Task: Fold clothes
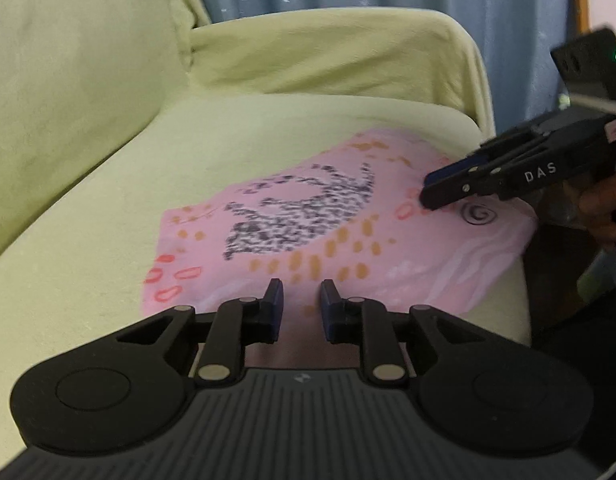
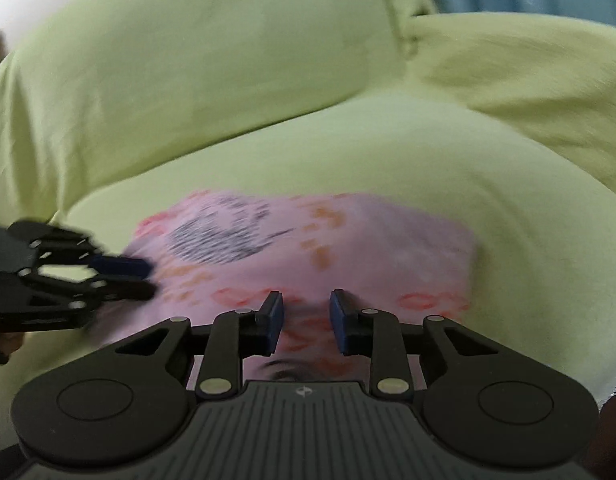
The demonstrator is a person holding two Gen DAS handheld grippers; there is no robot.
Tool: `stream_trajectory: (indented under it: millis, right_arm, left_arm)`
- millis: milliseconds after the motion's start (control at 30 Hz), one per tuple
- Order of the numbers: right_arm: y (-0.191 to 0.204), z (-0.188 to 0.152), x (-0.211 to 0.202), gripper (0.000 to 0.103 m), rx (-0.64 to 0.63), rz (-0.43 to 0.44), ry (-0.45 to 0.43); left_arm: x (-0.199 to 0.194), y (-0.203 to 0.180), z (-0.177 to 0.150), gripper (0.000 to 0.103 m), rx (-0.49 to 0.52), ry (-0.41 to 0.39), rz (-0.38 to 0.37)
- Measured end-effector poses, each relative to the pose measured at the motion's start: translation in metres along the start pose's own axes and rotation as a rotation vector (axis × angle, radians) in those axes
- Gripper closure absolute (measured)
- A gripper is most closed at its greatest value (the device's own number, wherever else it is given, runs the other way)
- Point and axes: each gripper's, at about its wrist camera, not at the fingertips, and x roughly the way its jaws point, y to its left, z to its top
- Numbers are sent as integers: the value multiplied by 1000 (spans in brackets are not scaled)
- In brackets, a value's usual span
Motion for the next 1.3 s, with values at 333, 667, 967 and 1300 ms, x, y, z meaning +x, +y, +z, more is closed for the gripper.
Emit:
stream_trajectory:
  millis: [333, 667, 967, 1300]
  right_arm:
    - [-28, 14, 15, 58, -10, -50, -33]
    - [-16, 18, 5, 58, 23, -107, -17]
    - [12, 6, -34, 57, 77, -90, -34]
    - [44, -20, -61, 57, 71, -63, -11]
  left_arm:
    - [18, 37, 10, 86, -47, 23, 99]
    - [18, 35, 9, 87, -34, 35, 125]
    - [16, 29, 11, 87, -35, 54, 145]
    - [-22, 5, 7, 84, -10, 6, 119]
